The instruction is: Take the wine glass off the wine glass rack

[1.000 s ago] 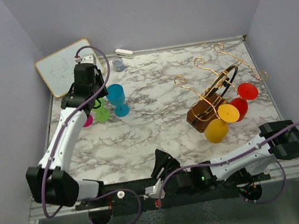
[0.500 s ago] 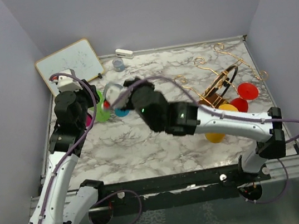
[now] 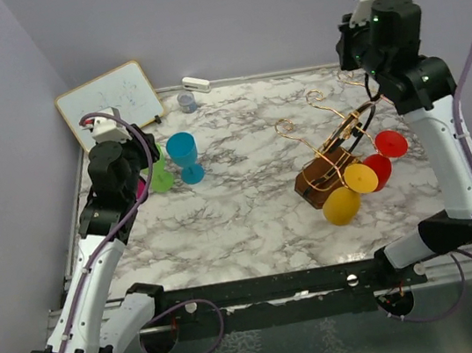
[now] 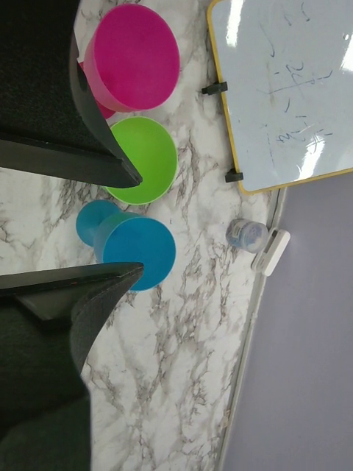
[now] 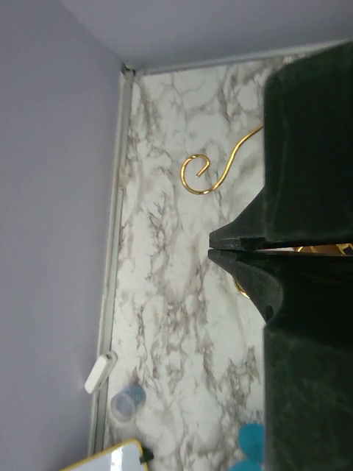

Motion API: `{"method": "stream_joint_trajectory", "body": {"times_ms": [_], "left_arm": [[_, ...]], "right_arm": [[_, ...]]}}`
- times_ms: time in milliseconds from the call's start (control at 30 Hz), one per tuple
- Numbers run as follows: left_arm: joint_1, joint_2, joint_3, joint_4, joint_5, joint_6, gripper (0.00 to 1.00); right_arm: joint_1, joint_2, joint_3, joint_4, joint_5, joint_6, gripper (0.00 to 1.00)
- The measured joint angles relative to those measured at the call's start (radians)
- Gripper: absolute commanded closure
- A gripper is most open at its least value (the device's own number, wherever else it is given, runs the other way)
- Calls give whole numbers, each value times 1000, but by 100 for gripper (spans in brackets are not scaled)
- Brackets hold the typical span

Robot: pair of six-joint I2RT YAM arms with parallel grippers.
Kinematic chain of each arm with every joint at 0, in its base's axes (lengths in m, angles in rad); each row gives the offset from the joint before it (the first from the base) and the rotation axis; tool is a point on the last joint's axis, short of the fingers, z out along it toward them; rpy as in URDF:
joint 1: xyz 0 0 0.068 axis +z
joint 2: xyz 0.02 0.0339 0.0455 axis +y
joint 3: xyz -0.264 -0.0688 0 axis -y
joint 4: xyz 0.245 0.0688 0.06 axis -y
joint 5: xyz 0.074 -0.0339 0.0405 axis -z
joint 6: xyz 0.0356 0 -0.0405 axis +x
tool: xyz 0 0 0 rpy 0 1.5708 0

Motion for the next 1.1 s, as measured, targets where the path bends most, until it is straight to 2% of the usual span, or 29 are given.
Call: {"method": "stream_joint_trajectory", "body": {"times_ms": [167, 200, 233, 267, 300, 400, 500, 700, 867, 1100], "left_arm": [[0, 13, 0, 0, 26, -8, 52], [0, 13, 0, 0, 29, -10, 52], [0, 13, 0, 0, 34, -11, 52], [0, 13, 0, 0, 37, -14, 52], [0, 13, 0, 0, 40, -16, 52], [0, 17, 0, 0, 51, -21, 52], [0, 24, 0, 0, 60, -24, 52], [0, 27, 0, 0, 80, -31, 52], [0, 27, 0, 0, 98, -37, 52], [0, 29, 0, 0, 120, -45, 52]], "right_arm": [[-212, -102, -126, -29, -275, 164, 99], [-218, -123, -153, -32, -303, 194, 91], [-218, -154, -189, -29, -333, 243, 70], [-218, -177, -218, -22, -357, 272, 57], [-217, -225, -271, -6, -393, 315, 54], [-212, -341, -372, 20, -450, 400, 54], [-211, -412, -383, 24, -436, 475, 55], [-211, -452, -404, 24, -377, 531, 56], [-212, -363, -348, 10, -322, 528, 55], [-214, -142, -134, -11, -297, 492, 54]]}}
